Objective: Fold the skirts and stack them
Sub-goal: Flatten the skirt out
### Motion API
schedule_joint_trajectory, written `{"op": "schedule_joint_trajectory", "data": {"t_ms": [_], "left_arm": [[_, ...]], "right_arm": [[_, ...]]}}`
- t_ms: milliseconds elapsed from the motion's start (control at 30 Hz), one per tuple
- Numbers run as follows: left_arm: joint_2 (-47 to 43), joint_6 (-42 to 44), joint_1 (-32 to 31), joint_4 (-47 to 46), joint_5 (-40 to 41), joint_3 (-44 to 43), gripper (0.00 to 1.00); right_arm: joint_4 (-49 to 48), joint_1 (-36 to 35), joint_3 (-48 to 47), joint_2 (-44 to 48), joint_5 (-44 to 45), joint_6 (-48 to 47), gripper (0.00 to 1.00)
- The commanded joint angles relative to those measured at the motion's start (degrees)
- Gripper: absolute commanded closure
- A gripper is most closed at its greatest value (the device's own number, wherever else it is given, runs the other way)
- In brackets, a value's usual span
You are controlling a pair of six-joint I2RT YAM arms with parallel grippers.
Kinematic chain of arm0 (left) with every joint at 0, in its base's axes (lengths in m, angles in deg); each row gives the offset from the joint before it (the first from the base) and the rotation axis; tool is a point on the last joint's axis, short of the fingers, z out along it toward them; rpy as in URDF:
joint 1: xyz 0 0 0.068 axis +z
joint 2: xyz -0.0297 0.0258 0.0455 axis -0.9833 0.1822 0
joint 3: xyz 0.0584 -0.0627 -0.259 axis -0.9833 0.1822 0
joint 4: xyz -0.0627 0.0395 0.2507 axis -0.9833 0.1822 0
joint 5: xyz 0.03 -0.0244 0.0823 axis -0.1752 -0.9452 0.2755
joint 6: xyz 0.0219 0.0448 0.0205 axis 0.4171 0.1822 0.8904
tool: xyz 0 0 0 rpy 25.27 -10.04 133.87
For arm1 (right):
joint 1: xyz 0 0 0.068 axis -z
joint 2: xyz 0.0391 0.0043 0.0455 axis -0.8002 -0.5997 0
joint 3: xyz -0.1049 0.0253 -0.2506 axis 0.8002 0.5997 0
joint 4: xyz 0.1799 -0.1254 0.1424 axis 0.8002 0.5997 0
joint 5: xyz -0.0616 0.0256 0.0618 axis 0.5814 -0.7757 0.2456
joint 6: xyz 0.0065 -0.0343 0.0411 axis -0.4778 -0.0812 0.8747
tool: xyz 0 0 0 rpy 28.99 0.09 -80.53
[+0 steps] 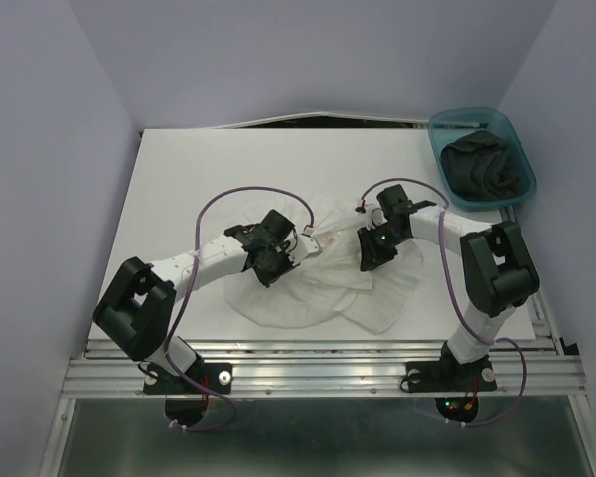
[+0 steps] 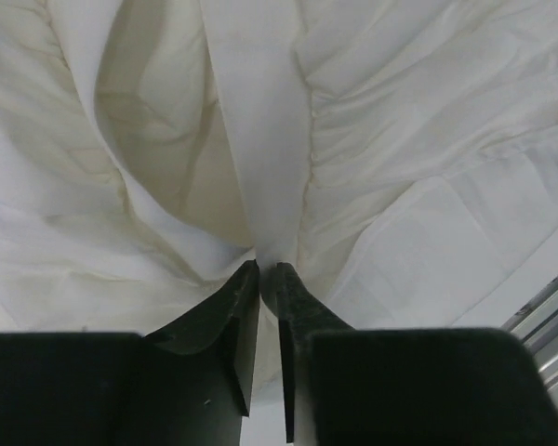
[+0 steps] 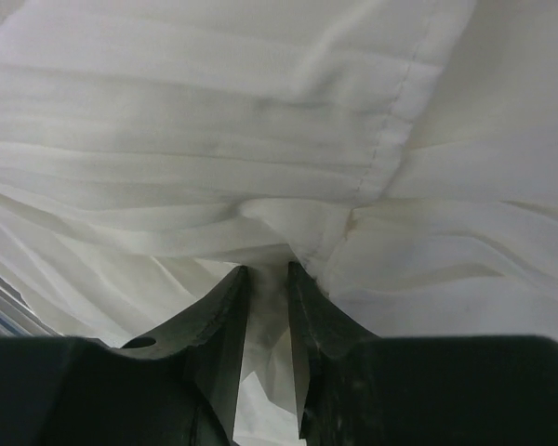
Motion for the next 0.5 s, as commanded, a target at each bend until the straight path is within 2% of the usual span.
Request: {"op": "schedule_joint_trajectory", "data": {"t_ms": [0,67,167,300,367,467], "left_arm": [[0.7,-1.1,-0.3,-0.3,3.8,0.3,0.84],[-0.7,-1.3,-0.2,-0.7,6.2,-1.7,1.00],[-3.3,0.0,0.6,-0.5,10.7,-7.7,1.00],[-7.0,2.8,4.1,0.0,12.3,-18.6,1.00],[-10.9,5.7,4.1,0.6,9.0,-22.3,1.00],[-17.0,11.7,2.9,2.2,1.8,-20.1,1.00]], "right_arm": [[0.2,0.0,2.7,3.1,3.1,-1.8,0.72],[0.2,0.0,3.5,3.6,3.7,-2.2,0.75],[0.3,0.0,4.1,4.3,4.7,-2.7,0.80],[1.3,0.0,4.4,5.2,5.9,-3.3,0.94],[1.5,0.0,4.4,5.7,6.2,-3.6,0.99],[2.6,0.0,3.9,7.3,6.2,-4.2,0.99]]}}
